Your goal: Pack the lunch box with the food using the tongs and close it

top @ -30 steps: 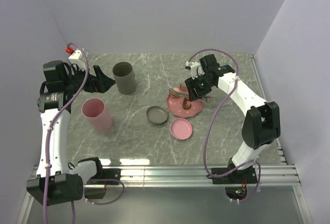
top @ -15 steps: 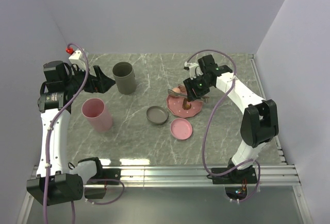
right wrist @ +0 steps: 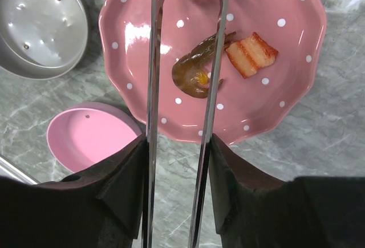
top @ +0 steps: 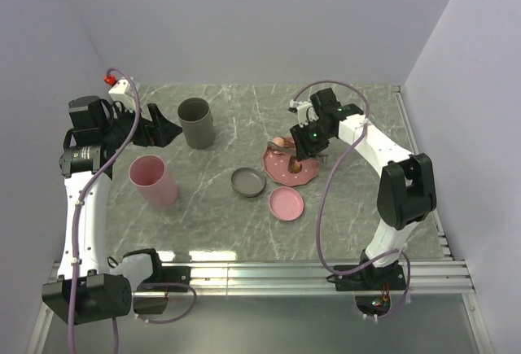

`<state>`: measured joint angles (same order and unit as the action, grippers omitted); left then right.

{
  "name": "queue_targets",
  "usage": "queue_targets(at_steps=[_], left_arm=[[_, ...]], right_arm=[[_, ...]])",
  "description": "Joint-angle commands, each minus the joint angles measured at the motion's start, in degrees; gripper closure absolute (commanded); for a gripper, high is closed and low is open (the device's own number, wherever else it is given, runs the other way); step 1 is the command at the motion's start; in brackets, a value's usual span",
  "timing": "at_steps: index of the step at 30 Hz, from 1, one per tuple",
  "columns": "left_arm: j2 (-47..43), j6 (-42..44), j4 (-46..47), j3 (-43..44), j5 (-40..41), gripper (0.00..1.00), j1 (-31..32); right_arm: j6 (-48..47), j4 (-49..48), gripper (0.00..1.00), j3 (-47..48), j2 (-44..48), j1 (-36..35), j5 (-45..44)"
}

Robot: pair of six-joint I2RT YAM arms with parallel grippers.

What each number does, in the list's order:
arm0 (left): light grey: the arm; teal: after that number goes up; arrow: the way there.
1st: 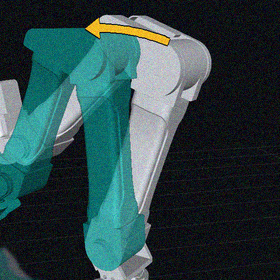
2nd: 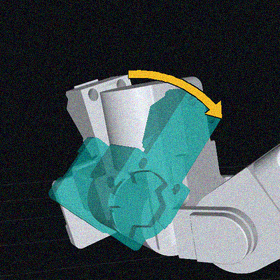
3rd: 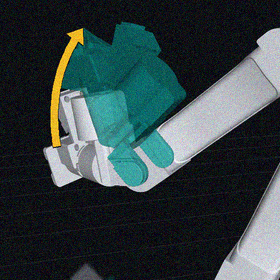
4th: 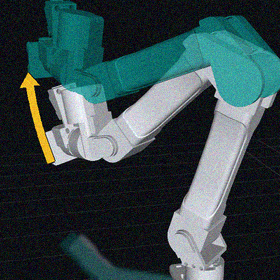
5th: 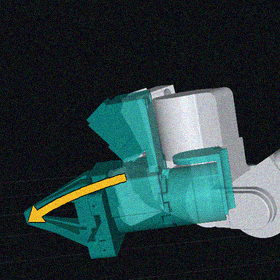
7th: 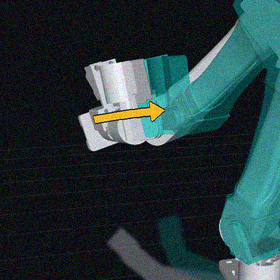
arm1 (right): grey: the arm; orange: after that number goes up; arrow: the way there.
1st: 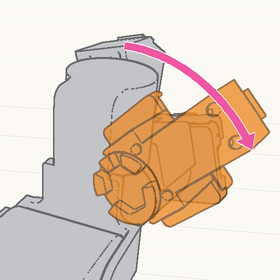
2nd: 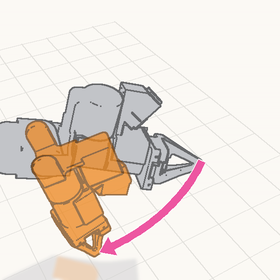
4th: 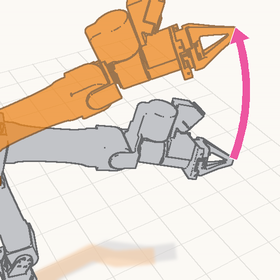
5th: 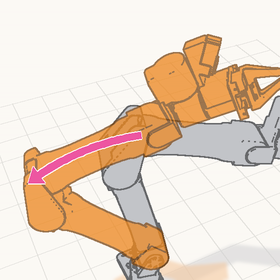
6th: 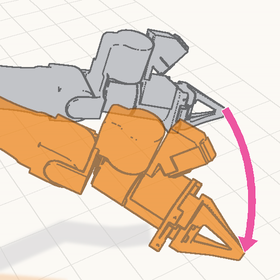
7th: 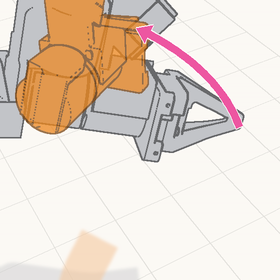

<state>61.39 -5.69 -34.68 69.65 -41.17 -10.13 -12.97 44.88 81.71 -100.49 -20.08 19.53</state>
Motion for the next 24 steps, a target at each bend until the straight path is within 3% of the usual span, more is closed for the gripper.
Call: queue_targets(at_steps=[1, 14, 24], left_arm=[[0.23, -0.72, 1.81, 1.37, -0.58, 0.01, 0.2], [-0.48, -0.46, 0.4, 2.25, -0.58, 0.01, 0.2], [1.19, -4.23, -2.23, 6.63, -2.34, 0.01, -0.5]], right_arm=[[-0.12, -1.29, 0.51, -0.32, 3.28, -0.4, 0.25], [-1.53, 1.87, 0.6, -3.4, 13.2, -0.23, -0.81], [-1.09, 6.53, 0.61, 5.63, 16.9, -3.91, 6.56]])
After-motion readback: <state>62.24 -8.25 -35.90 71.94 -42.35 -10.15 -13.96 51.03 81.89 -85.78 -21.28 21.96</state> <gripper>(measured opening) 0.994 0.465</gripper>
